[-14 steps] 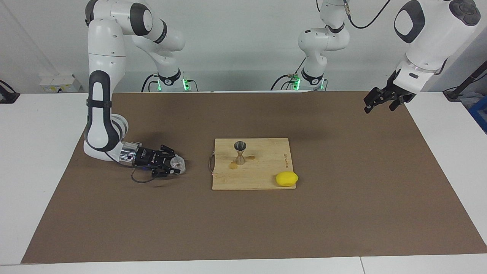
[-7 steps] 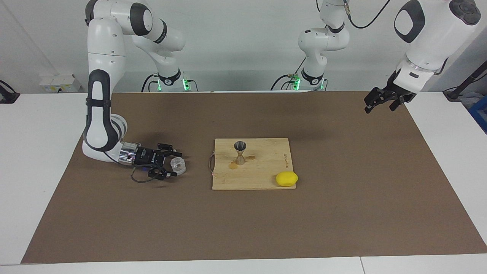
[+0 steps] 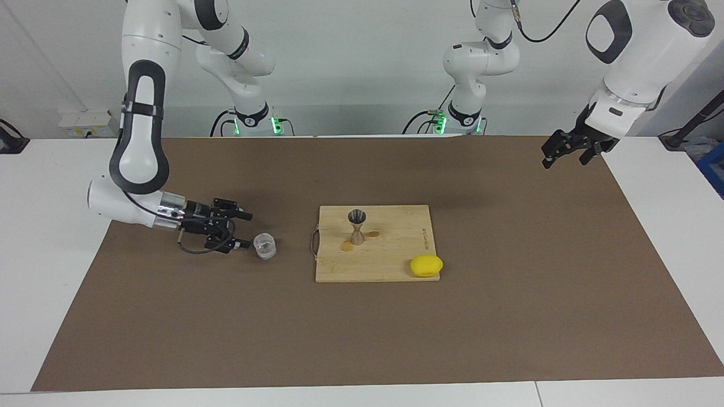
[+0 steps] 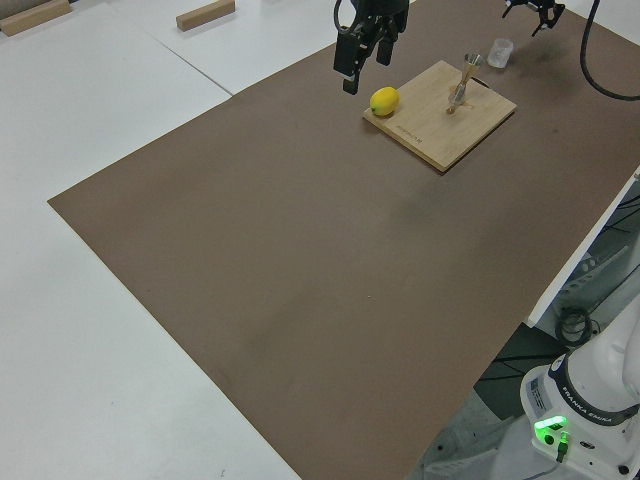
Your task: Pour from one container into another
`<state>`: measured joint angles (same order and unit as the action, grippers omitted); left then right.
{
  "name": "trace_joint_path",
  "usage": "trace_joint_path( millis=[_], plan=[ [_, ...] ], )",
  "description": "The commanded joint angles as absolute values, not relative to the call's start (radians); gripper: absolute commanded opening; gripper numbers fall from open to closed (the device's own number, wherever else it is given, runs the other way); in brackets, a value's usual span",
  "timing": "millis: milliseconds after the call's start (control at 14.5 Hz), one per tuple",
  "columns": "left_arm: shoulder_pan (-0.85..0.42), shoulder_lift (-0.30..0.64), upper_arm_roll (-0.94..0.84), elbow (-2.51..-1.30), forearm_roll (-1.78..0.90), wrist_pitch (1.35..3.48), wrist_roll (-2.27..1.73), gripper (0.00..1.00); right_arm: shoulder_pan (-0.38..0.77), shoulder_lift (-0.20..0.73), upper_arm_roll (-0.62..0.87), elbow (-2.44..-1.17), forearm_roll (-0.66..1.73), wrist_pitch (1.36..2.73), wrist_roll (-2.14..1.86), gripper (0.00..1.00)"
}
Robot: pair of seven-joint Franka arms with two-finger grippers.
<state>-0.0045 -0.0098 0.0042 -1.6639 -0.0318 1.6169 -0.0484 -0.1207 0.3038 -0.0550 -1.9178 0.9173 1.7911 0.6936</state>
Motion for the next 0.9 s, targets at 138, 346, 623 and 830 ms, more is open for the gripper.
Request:
trace_joint_path(
  millis=[138, 346, 623, 830],
  plan=[
    [0.005, -0.023, -0.002, -1.674, -0.015, 1.631, -0.055, 1.00, -0.052, 0.184, -0.057, -1.912, 0.529, 1.825, 0.672, 0.99],
    [0.006, -0.023, -0.002, -1.674, -0.015, 1.631, -0.055, 1.00, -0.017, 0.125, -0.051, -1.884, 0.245, 1.824, 0.649, 1.00],
    [-0.003, -0.023, -0.002, -1.669, -0.012, 1.626, -0.058, 1.00, 0.009, 0.025, -0.049, -1.827, 0.065, 1.810, 0.531, 0.99],
    [-0.014, -0.023, -0.003, -1.667, -0.006, 1.628, -0.061, 1.00, 0.009, -0.056, -0.049, -1.798, -0.029, 1.777, 0.363, 1.00]
  ],
)
